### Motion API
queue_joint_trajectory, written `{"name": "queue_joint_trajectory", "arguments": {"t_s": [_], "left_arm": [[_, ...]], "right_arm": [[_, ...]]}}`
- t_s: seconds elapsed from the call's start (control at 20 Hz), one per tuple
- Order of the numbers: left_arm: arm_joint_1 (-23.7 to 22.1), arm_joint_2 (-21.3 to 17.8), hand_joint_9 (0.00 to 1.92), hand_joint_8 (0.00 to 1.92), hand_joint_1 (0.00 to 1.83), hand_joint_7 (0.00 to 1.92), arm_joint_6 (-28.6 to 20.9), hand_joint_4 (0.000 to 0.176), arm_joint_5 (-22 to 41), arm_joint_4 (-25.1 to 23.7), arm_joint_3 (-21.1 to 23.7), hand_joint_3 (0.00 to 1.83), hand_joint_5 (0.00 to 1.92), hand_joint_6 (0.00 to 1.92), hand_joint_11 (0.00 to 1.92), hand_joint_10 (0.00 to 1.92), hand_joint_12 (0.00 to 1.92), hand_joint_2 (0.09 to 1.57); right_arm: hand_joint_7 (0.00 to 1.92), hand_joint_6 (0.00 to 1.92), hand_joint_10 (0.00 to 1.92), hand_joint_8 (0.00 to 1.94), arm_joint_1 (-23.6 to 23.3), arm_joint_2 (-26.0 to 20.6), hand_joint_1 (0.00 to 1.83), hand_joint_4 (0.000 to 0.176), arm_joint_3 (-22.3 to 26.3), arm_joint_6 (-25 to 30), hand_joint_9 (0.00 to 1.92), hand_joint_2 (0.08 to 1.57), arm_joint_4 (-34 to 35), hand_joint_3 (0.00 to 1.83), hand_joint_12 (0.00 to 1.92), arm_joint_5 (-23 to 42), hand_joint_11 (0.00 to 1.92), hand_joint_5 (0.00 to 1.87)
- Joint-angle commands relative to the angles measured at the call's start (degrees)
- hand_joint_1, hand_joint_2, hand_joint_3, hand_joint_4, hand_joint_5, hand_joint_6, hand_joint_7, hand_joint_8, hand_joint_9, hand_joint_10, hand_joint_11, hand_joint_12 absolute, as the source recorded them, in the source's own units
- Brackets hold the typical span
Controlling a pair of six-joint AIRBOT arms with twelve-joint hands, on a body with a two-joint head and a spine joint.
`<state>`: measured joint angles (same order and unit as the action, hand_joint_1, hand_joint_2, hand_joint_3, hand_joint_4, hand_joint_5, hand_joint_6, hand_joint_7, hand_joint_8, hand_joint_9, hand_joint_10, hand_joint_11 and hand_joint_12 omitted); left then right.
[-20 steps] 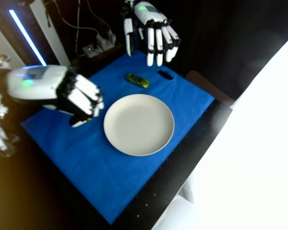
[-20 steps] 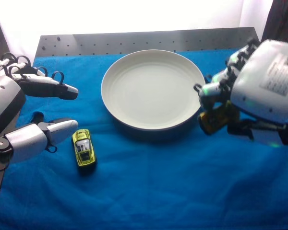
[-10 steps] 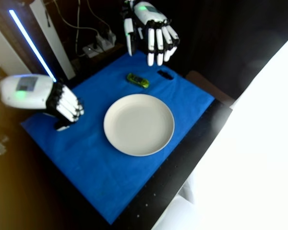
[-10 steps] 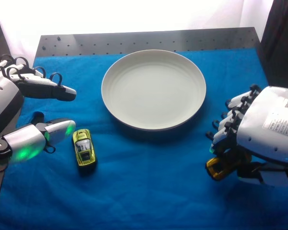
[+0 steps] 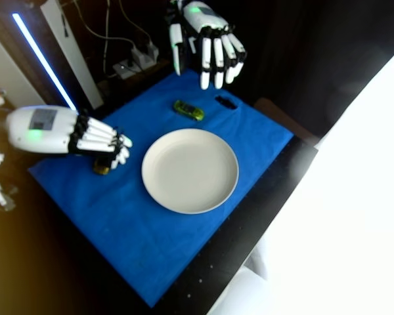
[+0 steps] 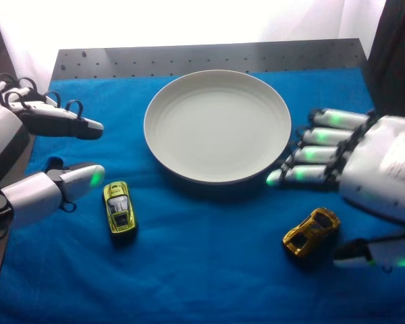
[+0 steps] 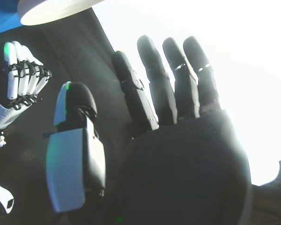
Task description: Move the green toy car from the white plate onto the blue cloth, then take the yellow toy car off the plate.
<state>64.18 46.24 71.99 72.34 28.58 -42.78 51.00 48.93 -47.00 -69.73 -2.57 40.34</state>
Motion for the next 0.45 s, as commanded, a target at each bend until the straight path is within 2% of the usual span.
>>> {"name": "queue_joint_trajectory", "arguments": {"t_s": [0.0, 0.05, 0.1, 0.15, 0.2, 0.25, 0.3, 0.35, 0.4], "left_arm": [[0.0, -0.5, 0.23, 0.28, 0.58, 0.63, -0.6, 0.119, 8.2, -1.4, 0.1, 0.0, 0.86, 0.0, 0.0, 0.82, 1.36, 1.15], [0.1, -0.8, 0.23, 0.28, 0.55, 0.62, -1.0, 0.13, 9.0, -1.4, 0.1, 0.0, 0.85, 0.0, 0.0, 0.77, 1.3, 1.15], [0.2, -1.3, 0.28, 0.24, 0.58, 0.62, -1.4, 0.118, 9.9, -1.4, 0.1, 0.0, 0.82, 0.0, 0.0, 0.72, 1.35, 1.16], [0.2, -1.8, 0.32, 0.19, 0.59, 0.63, -2.0, 0.124, 10.9, -1.6, 0.0, 0.0, 0.79, 0.0, 0.0, 0.67, 1.39, 1.17], [0.2, -2.2, 0.38, 0.12, 0.64, 0.63, -2.7, 0.09, 11.9, -1.9, -0.3, 0.0, 0.75, 0.0, 0.01, 0.54, 1.47, 1.17], [0.2, -2.7, 0.45, 0.06, 0.64, 0.65, -3.5, 0.056, 13.2, -2.4, -0.6, 0.0, 0.73, 0.0, 0.04, 0.42, 1.47, 1.17], [0.0, -3.4, 0.54, 0.03, 0.63, 0.68, -4.3, 0.044, 15.3, -3.1, -0.9, 0.0, 0.71, 0.0, 0.08, 0.29, 1.38, 1.15], [-0.5, -3.8, 0.59, 0.01, 0.63, 0.7, -4.9, 0.022, 17.2, -3.6, -1.1, 0.0, 0.7, 0.0, 0.12, 0.2, 1.36, 1.15], [-1.0, -4.2, 0.64, 0.0, 0.62, 0.7, -5.8, 0.017, 19.2, -4.2, -1.3, 0.0, 0.68, 0.0, 0.21, 0.16, 1.3, 1.14]], "right_arm": [[0.38, 0.43, 1.18, 0.74, -0.6, -0.9, 0.85, 0.0, 0.2, -0.1, 0.25, 0.89, 1.4, 0.01, 1.77, 10.9, 0.11, 0.44], [0.37, 0.64, 1.24, 0.87, -0.6, -1.8, 0.83, 0.0, 0.3, -0.1, 0.27, 0.89, 2.4, 0.02, 1.8, 13.4, 0.16, 0.39], [0.29, 0.76, 1.23, 0.89, -0.6, -2.6, 0.9, 0.0, 0.4, -0.1, 0.16, 0.92, 3.7, 0.03, 1.78, 17.0, 0.03, 0.31], [0.34, 0.78, 1.19, 0.88, -0.5, -3.2, 0.93, 0.0, 0.5, -0.1, 0.21, 0.92, 4.9, 0.02, 1.78, 20.7, 0.02, 0.34], [0.4, 0.82, 1.12, 0.87, 0.0, -3.4, 0.91, 0.0, 0.5, -0.1, 0.25, 0.96, 6.1, 0.04, 1.72, 24.6, 0.0, 0.35], [0.45, 0.89, 1.14, 0.9, 0.6, -3.5, 0.96, 0.0, 0.5, -0.1, 0.29, 0.98, 7.6, 0.04, 1.73, 28.7, 0.0, 0.35], [0.45, 0.92, 1.12, 0.85, 1.5, -3.5, 0.94, 0.0, 0.6, -0.1, 0.27, 0.96, 9.4, 0.04, 1.77, 34.8, 0.0, 0.32], [0.42, 0.99, 1.14, 0.85, 1.9, -3.5, 0.97, 0.0, 0.6, -0.1, 0.26, 0.97, 10.5, 0.05, 1.8, 38.8, 0.0, 0.25], [0.32, 1.03, 1.18, 0.88, 2.0, -3.4, 0.93, 0.0, 0.4, -0.1, 0.23, 1.01, 11.5, 0.08, 1.82, 42.7, 0.0, 0.08]]}}
